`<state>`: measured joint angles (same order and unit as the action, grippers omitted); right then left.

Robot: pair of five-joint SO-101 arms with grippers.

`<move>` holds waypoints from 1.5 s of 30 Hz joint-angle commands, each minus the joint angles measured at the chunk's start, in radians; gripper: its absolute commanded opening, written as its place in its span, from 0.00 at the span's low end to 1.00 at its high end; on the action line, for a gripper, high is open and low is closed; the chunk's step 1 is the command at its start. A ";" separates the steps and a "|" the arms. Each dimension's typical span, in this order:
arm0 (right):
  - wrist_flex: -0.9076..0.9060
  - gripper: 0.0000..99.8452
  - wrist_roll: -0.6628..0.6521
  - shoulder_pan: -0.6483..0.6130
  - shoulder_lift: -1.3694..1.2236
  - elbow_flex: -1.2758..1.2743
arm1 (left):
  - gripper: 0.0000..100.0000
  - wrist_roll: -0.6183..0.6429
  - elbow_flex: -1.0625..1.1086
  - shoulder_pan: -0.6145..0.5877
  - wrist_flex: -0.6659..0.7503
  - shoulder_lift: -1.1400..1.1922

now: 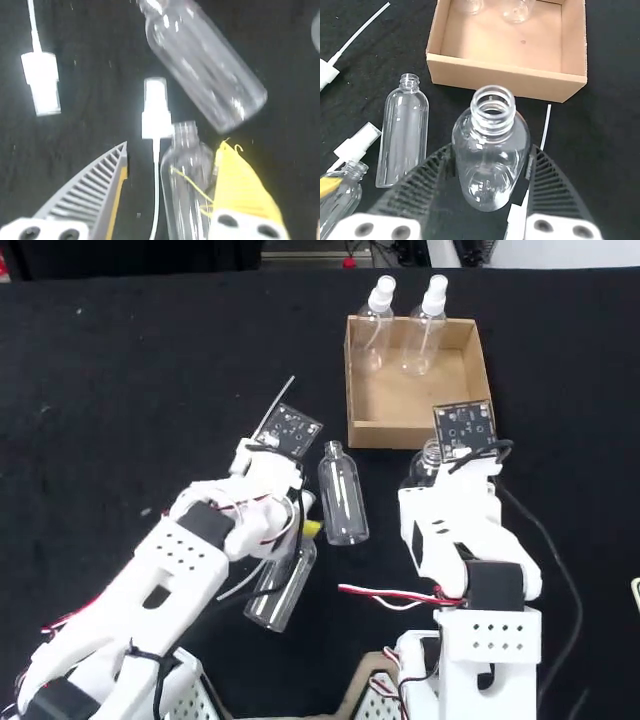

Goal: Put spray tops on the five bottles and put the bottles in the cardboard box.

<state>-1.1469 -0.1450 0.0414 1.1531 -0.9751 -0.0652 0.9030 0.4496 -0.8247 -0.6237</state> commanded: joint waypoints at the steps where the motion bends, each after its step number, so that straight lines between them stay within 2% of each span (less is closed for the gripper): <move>1: -0.002 0.17 -0.002 0.015 0.038 0.004 | 0.28 0.015 0.038 0.010 0.160 -0.003; 7: -0.002 0.17 -0.002 0.015 0.038 0.004 | 0.28 -0.063 0.041 -0.012 0.224 0.014; 17: 0.006 0.17 -0.002 0.015 0.038 -0.018 | 0.28 -0.069 -0.107 -0.013 0.226 0.298; 26: 0.006 0.17 -0.002 0.015 0.038 -0.018 | 0.28 -0.066 -0.196 -0.038 0.226 0.384; 30: 0.006 0.17 -0.002 0.015 0.038 -0.018 | 0.28 -0.063 -0.168 -0.096 0.305 0.423; 34: 0.006 0.17 -0.002 0.015 0.038 -0.018 | 0.28 -0.068 -0.119 -0.099 0.376 0.462; 45: 0.008 0.17 -0.002 0.015 0.038 -0.018 | 0.27 -0.063 -0.110 -0.064 0.376 0.479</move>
<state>-1.1469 -0.1450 0.0460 1.1531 -1.0012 -0.1281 0.8048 0.3744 -0.4611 -0.1404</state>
